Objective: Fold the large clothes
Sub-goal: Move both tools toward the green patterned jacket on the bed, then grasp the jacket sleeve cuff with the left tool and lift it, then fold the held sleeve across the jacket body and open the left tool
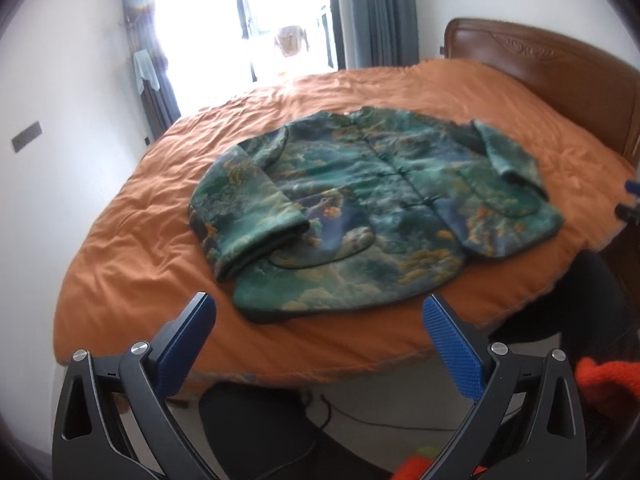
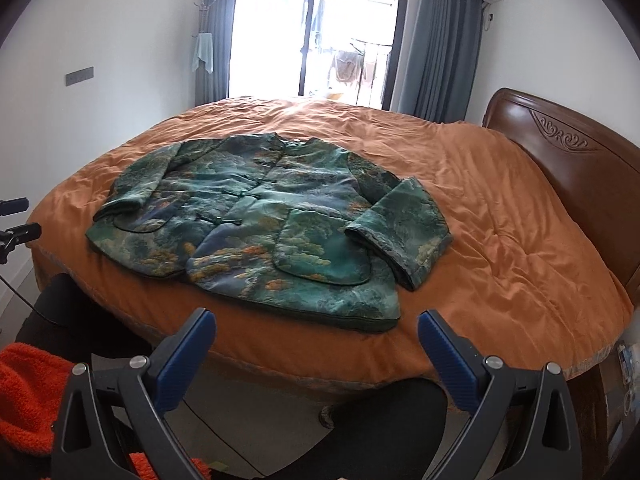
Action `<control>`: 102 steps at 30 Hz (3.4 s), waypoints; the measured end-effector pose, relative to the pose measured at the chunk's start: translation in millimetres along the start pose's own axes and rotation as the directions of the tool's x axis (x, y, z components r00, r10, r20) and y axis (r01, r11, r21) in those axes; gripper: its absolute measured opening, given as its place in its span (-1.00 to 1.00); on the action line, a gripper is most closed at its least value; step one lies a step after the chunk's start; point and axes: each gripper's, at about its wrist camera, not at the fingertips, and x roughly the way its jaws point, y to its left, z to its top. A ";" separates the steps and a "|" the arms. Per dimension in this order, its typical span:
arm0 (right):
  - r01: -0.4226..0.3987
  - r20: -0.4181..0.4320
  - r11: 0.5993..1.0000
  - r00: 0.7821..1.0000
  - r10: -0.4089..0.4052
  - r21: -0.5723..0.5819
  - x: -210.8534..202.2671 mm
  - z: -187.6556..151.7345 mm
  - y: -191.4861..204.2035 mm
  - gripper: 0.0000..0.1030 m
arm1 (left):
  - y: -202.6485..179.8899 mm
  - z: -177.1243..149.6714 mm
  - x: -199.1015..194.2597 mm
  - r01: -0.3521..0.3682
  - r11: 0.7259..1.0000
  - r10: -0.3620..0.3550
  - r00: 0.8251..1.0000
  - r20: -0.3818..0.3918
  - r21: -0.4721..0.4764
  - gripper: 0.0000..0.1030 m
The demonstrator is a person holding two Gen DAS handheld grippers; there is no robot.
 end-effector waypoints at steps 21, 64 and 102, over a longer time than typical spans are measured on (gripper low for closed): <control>-0.035 -0.197 0.973 0.980 -0.010 -0.226 273.2 61.8 -77.6 0.42 | -1.0 25.7 66.5 -0.005 0.991 -0.015 0.988 -0.152 -0.131 0.99; -0.046 0.006 0.904 0.999 0.048 0.425 180.0 45.4 -150.5 0.00 | 64.8 70.3 240.6 0.052 0.996 -0.029 0.959 -0.282 0.074 0.13; -0.179 -0.034 0.974 0.982 0.186 0.142 146.0 50.8 23.6 0.12 | 397.0 16.9 137.5 -0.447 0.610 0.376 0.890 -0.257 -0.654 0.14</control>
